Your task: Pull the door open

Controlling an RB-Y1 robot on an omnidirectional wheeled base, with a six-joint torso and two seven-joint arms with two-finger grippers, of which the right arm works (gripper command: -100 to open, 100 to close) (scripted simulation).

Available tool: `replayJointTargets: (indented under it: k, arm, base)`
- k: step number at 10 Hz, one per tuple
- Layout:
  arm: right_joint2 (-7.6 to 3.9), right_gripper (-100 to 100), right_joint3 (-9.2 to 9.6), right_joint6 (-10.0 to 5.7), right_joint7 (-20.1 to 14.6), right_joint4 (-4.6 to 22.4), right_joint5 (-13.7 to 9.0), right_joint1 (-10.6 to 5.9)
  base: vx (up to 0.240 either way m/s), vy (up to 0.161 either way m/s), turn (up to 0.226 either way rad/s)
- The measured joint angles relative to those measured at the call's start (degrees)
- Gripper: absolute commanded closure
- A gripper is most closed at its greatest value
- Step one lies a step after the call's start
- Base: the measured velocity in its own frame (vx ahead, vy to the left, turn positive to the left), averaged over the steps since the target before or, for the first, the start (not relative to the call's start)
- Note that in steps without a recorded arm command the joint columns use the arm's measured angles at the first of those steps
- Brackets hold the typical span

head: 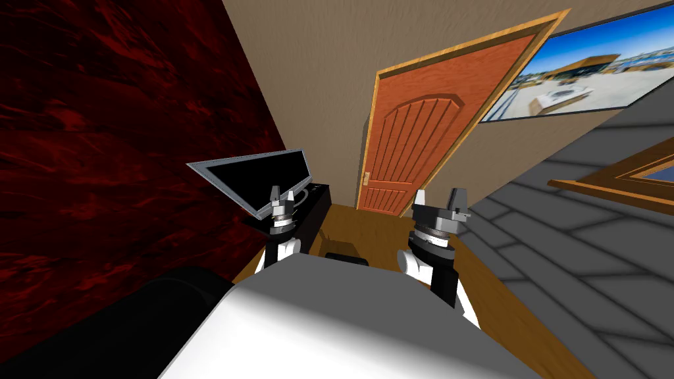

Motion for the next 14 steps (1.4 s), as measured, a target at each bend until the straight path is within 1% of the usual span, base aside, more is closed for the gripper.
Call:
replayJointTargets:
  k: [1,2,3,4,5,6,8,9,12,13,14]
  arm:
    - [-0.21,-100,0.33,-0.14,-0.2,1.0,-0.7,-0.4]
    - [-0.78,-100,0.26,0.04,-0.8,2.1,-2.1,-1.13]
    - [-1.16,-100,0.34,-0.16,-1.3,3.2,-3.1,-1.42]
    - [-1.63,-100,0.43,-0.28,-1.9,4.9,-4.5,-2.35]
    - [-2.11,-100,0.38,0.08,-2.5,5.9,-5.8,-3.12]
    - [-2.38,-100,0.58,0.32,-3.0,6.7,-6.8,-3.59]
    - [-2.99,-100,0.95,0.09,-3.9,9.3,-9.1,-4.73]
    - [-3.31,-100,1.09,0.22,-4.4,10.4,-10.3,-5.32]
    - [-4.51,-100,1.26,0.27,-6.3,14.6,-14.4,-7.55]
    - [-4.66,-100,1.53,0.56,-6.8,15.7,-15.7,-8.28]
    - [-5.14,-100,1.48,0.85,-7.4,17.0,-17.3,-9.07]
  base:
    - [0.089,-0.018,0.084]
    - [0.091,-0.025,0.046]
    - [0.096,-0.03,0.072]
    - [0.134,-0.033,0.065]
    - [0.111,-0.02,0.048]
    - [0.078,-0.019,0.061]
    - [0.082,-0.014,0.061]
    - [0.078,-0.031,0.078]
    - [0.091,-0.032,0.068]
    - [0.106,-0.042,0.065]
    - [0.104,-0.029,0.074]
